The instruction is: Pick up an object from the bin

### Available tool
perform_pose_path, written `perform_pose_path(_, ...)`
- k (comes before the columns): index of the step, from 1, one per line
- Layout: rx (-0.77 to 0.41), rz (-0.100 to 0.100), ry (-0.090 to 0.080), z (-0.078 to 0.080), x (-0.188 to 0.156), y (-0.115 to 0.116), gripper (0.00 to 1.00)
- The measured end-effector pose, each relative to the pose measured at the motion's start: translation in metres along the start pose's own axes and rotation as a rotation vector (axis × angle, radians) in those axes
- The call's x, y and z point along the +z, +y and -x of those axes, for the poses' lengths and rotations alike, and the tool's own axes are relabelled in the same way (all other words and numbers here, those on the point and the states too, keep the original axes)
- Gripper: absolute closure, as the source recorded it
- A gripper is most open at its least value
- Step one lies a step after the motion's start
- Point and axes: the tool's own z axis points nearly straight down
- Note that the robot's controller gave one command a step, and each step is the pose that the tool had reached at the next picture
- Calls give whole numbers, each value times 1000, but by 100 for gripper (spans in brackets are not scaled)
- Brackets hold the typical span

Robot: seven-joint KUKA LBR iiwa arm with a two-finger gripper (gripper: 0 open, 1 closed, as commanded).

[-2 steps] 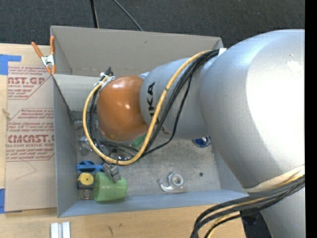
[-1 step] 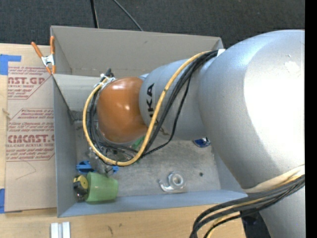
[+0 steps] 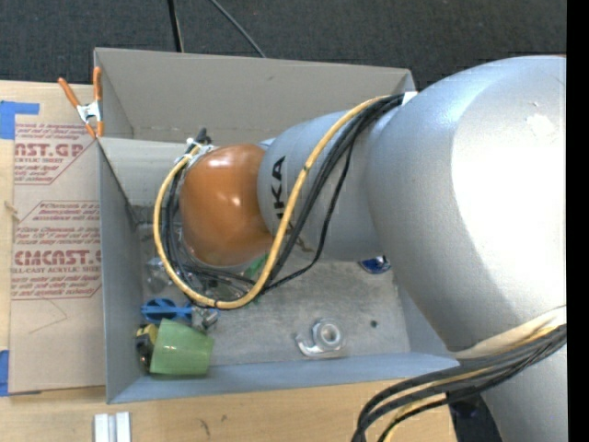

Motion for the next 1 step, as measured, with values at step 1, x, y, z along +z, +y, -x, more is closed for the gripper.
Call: perform_pose_path(1,0,3,8,-2,1,2,100)
